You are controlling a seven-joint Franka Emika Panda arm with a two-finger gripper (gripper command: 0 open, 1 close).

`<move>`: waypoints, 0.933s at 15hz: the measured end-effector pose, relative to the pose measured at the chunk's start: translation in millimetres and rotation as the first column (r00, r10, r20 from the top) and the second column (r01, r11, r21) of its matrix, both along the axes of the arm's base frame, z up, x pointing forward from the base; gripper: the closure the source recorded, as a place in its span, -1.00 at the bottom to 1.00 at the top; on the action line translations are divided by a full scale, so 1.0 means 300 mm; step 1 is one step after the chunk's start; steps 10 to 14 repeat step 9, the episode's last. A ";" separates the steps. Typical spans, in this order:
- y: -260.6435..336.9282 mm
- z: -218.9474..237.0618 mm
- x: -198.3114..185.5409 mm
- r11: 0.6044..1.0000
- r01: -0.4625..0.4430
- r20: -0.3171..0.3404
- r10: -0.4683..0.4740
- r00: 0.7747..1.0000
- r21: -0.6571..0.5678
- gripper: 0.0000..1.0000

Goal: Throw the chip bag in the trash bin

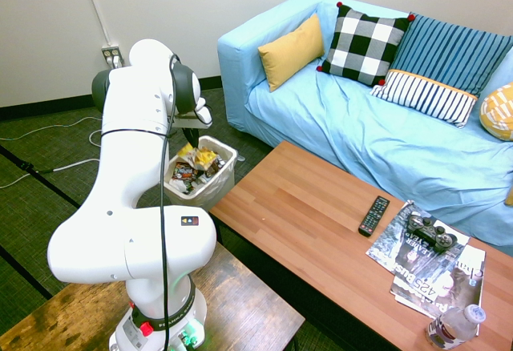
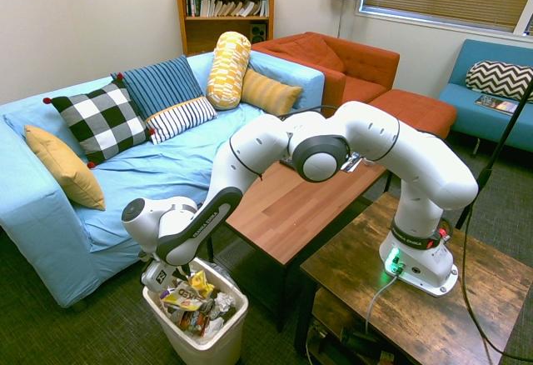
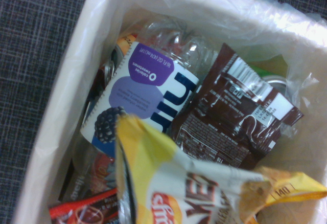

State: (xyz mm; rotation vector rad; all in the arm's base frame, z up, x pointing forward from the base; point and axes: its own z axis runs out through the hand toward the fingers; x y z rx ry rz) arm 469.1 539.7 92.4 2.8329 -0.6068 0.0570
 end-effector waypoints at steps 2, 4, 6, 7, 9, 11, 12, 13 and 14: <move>0.001 0.001 -0.001 1.000 0.001 0.001 -0.001 1.000 0.000 -1.00; 0.000 0.003 0.002 1.000 0.003 0.003 -0.003 1.000 0.000 -1.00; -0.003 0.008 0.008 1.000 0.005 0.006 -0.005 1.000 0.000 -1.00; -0.004 0.013 0.011 1.000 0.006 0.009 -0.006 1.000 0.000 -1.00; -0.003 0.021 0.014 1.000 0.006 0.011 -0.006 1.000 0.003 -1.00; -0.003 0.021 0.014 1.000 0.006 0.011 -0.006 1.000 0.003 -1.00; -0.003 0.021 0.014 1.000 0.006 0.011 -0.006 1.000 0.003 -1.00; -0.003 0.021 0.014 1.000 0.006 0.011 -0.006 1.000 0.003 -1.00; -0.003 0.021 0.014 1.000 0.006 0.011 -0.006 1.000 0.003 -1.00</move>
